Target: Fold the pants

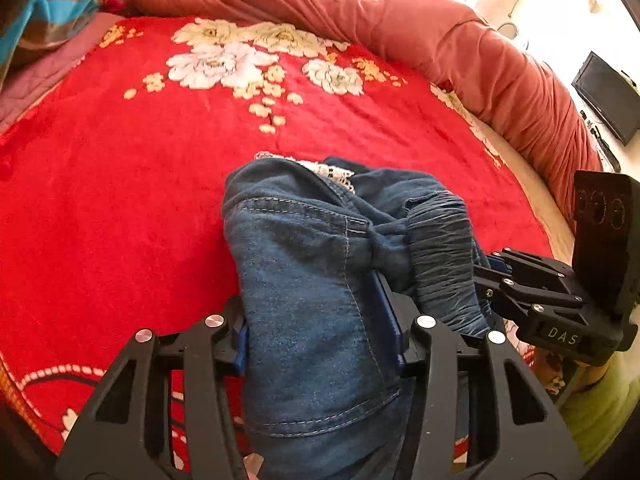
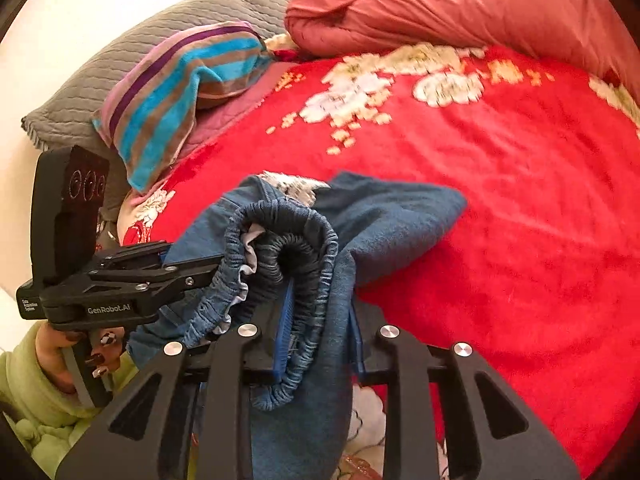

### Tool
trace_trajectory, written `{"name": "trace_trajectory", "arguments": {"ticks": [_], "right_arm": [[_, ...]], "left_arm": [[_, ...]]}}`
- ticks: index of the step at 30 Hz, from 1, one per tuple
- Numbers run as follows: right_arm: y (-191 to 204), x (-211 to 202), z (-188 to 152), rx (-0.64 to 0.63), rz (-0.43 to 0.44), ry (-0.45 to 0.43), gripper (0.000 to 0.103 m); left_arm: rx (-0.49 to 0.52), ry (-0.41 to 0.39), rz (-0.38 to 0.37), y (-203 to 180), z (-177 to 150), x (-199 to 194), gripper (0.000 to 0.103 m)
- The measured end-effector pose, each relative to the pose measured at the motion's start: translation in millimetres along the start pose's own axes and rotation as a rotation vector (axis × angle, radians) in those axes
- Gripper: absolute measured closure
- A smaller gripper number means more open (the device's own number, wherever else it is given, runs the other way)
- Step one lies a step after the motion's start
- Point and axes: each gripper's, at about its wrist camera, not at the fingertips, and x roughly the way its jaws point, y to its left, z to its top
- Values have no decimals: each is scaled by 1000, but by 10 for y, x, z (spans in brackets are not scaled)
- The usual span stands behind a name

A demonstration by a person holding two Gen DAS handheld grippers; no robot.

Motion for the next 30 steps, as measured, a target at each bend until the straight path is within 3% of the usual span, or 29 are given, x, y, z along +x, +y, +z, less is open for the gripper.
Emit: {"name": "trace_trajectory", "arguments": {"ticks": [13,23,26,28,30], "right_arm": [[67,100,618,-127,-56,-81,80],[-119,418,705,-104,-137,-45,79],[-176,507,676,-88,-187,-15,79],[-212,544,652,-70,-203,5,76],[-249,566,628,-51,-228,19,60]], "left_arm": [[5,-88,53,107,522,-59,63],[-6,-76,75,242,653,202,63],[-14,-54,87,285,604,291,47],[-17,-43,97,305,575,330,44],[-15,-33,108,321,547,355,40]]}}
